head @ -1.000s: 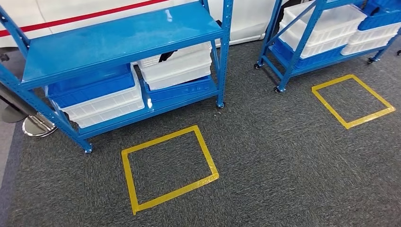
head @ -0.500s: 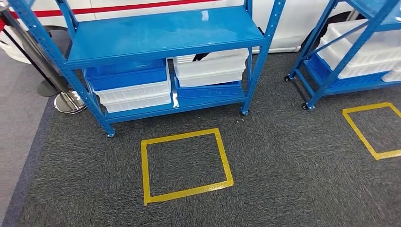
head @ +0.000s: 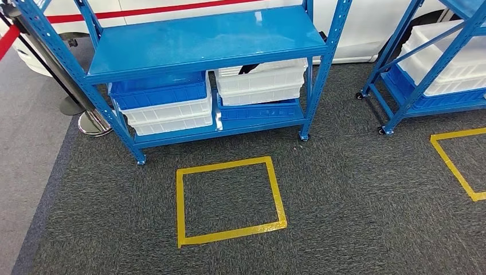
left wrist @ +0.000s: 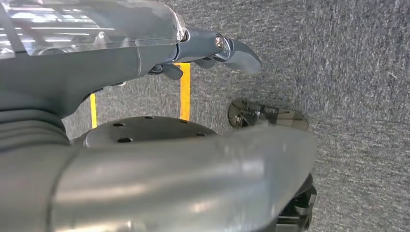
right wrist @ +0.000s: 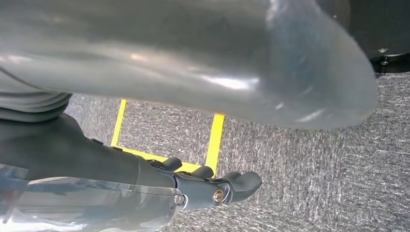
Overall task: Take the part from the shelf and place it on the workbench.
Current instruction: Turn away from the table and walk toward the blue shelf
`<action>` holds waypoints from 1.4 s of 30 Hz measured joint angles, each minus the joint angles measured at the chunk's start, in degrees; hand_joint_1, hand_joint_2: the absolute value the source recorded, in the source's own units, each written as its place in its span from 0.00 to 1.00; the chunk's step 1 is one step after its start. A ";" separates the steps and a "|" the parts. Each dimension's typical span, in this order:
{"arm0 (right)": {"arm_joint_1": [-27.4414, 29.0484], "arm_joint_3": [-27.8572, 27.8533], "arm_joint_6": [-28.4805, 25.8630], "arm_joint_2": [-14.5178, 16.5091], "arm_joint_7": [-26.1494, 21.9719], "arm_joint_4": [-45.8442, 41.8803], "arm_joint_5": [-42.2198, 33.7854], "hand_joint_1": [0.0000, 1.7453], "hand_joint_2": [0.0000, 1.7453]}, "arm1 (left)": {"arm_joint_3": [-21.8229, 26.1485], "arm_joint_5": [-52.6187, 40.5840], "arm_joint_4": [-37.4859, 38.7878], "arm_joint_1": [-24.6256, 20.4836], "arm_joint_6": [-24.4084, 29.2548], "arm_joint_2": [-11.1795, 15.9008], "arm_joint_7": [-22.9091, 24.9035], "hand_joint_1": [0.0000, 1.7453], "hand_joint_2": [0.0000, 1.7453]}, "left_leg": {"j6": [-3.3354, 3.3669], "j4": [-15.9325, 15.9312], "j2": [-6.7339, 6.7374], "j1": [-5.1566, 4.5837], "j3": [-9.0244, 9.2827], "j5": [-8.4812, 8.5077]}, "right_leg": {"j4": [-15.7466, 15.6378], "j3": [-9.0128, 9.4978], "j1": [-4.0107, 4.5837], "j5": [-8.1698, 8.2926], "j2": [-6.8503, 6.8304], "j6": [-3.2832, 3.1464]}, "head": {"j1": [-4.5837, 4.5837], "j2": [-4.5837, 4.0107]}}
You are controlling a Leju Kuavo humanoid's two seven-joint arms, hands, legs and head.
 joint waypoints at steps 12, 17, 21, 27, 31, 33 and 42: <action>-0.27 -0.02 0.62 0.07 0.16 0.00 0.46 0.00 0.00 | 0.27 0.05 0.00 0.02 -0.90 0.11 -0.05 0.00 0.00 | 0.82 -3.03 0.16 0.51 2.57 0.31 | 8.14 -3.39 -0.09 -3.81 -0.60 1.49 | 0.69 0.00; -0.13 -0.06 0.53 -0.09 0.24 0.00 0.46 0.00 0.00 | 0.31 0.05 0.00 0.26 -0.89 0.11 0.09 0.00 0.00 | -0.72 -1.93 0.01 1.21 3.13 -0.74 | 7.11 -3.90 -1.10 -1.28 -0.51 2.97 | 0.85 0.00; -0.11 -0.10 0.56 -0.04 0.33 0.09 0.48 0.00 0.00 | 0.31 0.04 0.00 0.10 -0.76 0.20 0.14 0.00 0.00 | -2.67 -0.06 -0.28 1.45 2.88 -2.38 | 1.20 -1.54 -0.84 -0.45 0.42 1.32 | 1.32 0.00; 0.16 -0.17 0.57 0.00 0.37 0.09 0.48 0.00 0.00 | 0.31 -0.06 0.00 -0.12 -0.78 0.18 0.13 0.00 0.00 | -3.69 10.51 2.34 1.52 -2.49 -5.61 | 1.08 0.11 -0.56 -0.92 -0.98 -1.08 | 0.87 0.00; 0.26 -0.29 0.57 0.00 0.37 0.09 0.48 0.00 0.00 | 0.31 -0.14 0.00 0.10 -0.88 0.18 0.11 0.00 0.00 | -3.03 15.80 2.70 1.29 -8.08 -5.72 | 1.06 1.53 0.27 -2.18 -1.44 -1.50 | 0.81 0.00; 0.32 -0.31 0.61 0.04 0.37 0.10 0.48 0.00 0.00 | 0.31 -0.14 0.00 0.17 -0.88 0.19 0.11 0.00 0.00 | -1.61 9.00 2.88 0.68 -6.28 -0.45 | 0.96 2.63 0.58 -2.88 -1.56 -1.60 | 0.88 0.00; -0.16 -0.46 1.06 0.18 0.35 0.13 0.48 0.00 0.00 | 0.31 -0.16 0.00 0.00 -0.87 0.15 0.02 0.00 0.00 | 0.71 -1.62 3.20 -0.02 -0.72 2.62 | 4.12 3.04 0.47 -6.81 -1.46 0.56 | 1.37 0.00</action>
